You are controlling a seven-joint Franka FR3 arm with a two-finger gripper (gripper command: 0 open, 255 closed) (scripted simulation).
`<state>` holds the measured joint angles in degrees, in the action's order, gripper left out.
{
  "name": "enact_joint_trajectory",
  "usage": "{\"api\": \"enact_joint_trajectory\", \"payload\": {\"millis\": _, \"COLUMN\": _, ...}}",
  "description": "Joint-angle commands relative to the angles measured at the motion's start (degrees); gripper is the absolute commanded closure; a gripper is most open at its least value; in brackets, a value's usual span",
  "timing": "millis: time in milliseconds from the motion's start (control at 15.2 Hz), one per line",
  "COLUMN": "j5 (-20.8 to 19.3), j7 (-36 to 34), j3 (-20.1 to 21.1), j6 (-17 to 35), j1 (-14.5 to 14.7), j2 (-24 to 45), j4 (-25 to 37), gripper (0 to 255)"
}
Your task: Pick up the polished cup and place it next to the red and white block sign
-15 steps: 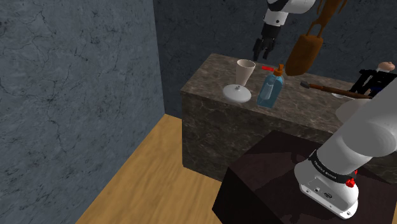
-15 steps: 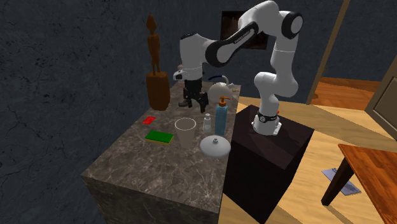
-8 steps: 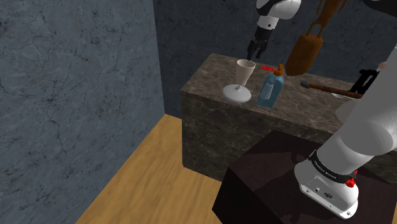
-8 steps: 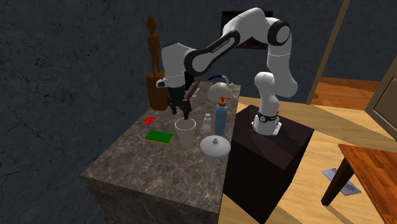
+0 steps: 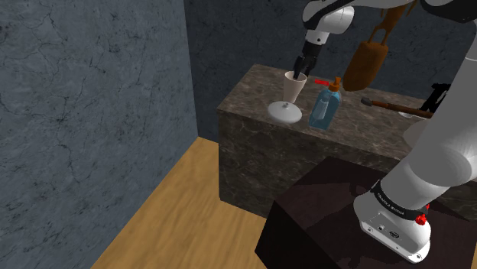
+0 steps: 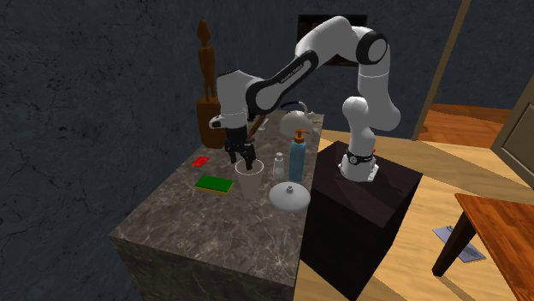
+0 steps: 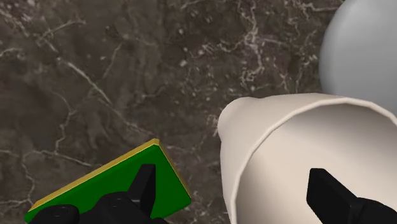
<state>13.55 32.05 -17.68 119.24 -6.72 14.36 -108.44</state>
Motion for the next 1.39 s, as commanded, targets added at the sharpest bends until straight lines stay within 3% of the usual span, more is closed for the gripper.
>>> {"api": "enact_joint_trajectory", "payload": {"millis": 0, "j5": 0.16, "j7": 0.15, "j3": 0.05, "j6": 0.62, "j1": -0.01, "j2": 0.27, "j4": -0.35, "gripper": 0}}
{"api": "enact_joint_trajectory", "payload": {"millis": 396, "j5": 0.16, "j7": 0.15, "j3": 0.05, "j6": 0.61, "j1": -0.01, "j2": 0.27, "j4": -0.34, "gripper": 0}}
{"api": "enact_joint_trajectory", "payload": {"millis": 462, "j5": 0.16, "j7": 0.15, "j3": 0.05, "j6": 0.61, "j1": -0.01, "j2": 0.27, "j4": -0.34, "gripper": 255}}
{"api": "enact_joint_trajectory", "payload": {"millis": 1056, "j5": 0.16, "j7": 0.15, "j3": 0.05, "j6": 0.62, "j1": -0.01, "j2": 0.28, "j4": -0.34, "gripper": 255}}
{"api": "enact_joint_trajectory", "payload": {"millis": 1320, "j5": -0.57, "j7": -0.58, "j3": -0.16, "j6": -2.01, "j1": 0.09, "j2": -1.02, "j4": 1.12, "gripper": 255}}
